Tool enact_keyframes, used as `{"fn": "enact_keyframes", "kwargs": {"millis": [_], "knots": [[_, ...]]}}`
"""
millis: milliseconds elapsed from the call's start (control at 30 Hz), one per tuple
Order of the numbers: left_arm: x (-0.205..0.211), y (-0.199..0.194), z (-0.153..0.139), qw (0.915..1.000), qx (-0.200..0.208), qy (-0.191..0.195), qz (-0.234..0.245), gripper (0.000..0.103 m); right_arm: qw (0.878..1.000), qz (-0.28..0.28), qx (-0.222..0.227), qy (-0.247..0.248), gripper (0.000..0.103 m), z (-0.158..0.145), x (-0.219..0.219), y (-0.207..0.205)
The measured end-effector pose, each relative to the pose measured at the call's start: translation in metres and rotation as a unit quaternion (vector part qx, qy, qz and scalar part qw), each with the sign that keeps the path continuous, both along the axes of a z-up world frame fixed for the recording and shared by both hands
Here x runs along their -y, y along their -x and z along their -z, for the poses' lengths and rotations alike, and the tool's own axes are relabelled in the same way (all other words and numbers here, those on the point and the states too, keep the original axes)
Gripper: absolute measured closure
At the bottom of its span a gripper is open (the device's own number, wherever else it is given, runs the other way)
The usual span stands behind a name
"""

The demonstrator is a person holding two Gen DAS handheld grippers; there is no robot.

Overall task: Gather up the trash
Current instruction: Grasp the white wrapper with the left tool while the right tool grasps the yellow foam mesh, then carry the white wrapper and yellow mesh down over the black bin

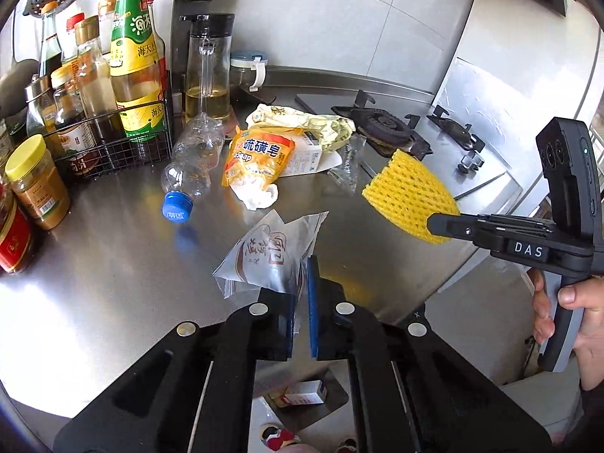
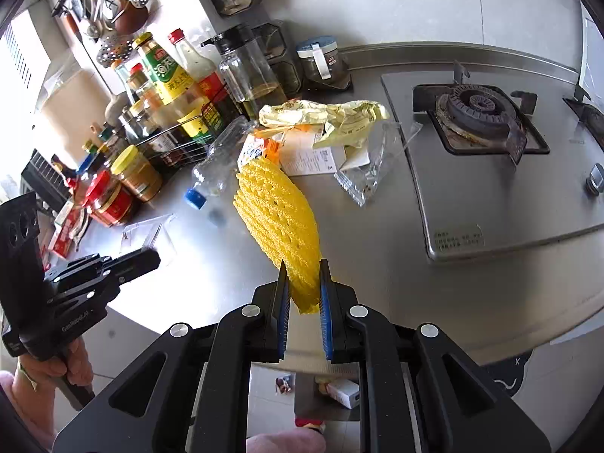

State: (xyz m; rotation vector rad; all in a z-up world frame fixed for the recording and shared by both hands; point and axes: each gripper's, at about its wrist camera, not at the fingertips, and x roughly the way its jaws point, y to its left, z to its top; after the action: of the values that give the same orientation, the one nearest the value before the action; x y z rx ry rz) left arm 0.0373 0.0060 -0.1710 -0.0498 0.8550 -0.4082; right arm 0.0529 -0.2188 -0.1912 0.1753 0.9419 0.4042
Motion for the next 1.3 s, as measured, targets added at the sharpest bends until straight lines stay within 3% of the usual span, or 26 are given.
{"fn": "enact_keyframes", "kwargs": {"millis": [267,500,867,1000,1167,1300], "knots": [[0.018,0.072,0.004,0.9992,-0.025,0.029,-0.010,0.098,0.999,-0.024,-0.032,-0.002,0.088,0.021,0.011,0.066],[0.029,0.112,0.051,0.9950,-0.088,0.042,-0.020,0.098,0.995,-0.044,-0.091,0.011,0.088,0.075,0.007,0.104],[0.044,0.093,0.168,0.9786,-0.198,0.051,-0.026,0.098,0.980,-0.020,-0.190,0.060,0.088,0.207,-0.006,0.105],[0.049,0.075,0.221,0.9725,-0.227,0.038,-0.033,0.098,0.975,-0.014,-0.205,0.084,0.088,0.262,-0.016,0.100],[0.051,0.060,0.287,0.9674,-0.247,0.027,-0.046,0.098,0.977,0.001,-0.204,0.053,0.088,0.323,-0.019,0.095],[0.053,0.051,0.331,0.9621,-0.265,0.029,-0.056,0.098,0.972,-0.010,-0.221,0.073,0.087,0.365,-0.026,0.091]]}}
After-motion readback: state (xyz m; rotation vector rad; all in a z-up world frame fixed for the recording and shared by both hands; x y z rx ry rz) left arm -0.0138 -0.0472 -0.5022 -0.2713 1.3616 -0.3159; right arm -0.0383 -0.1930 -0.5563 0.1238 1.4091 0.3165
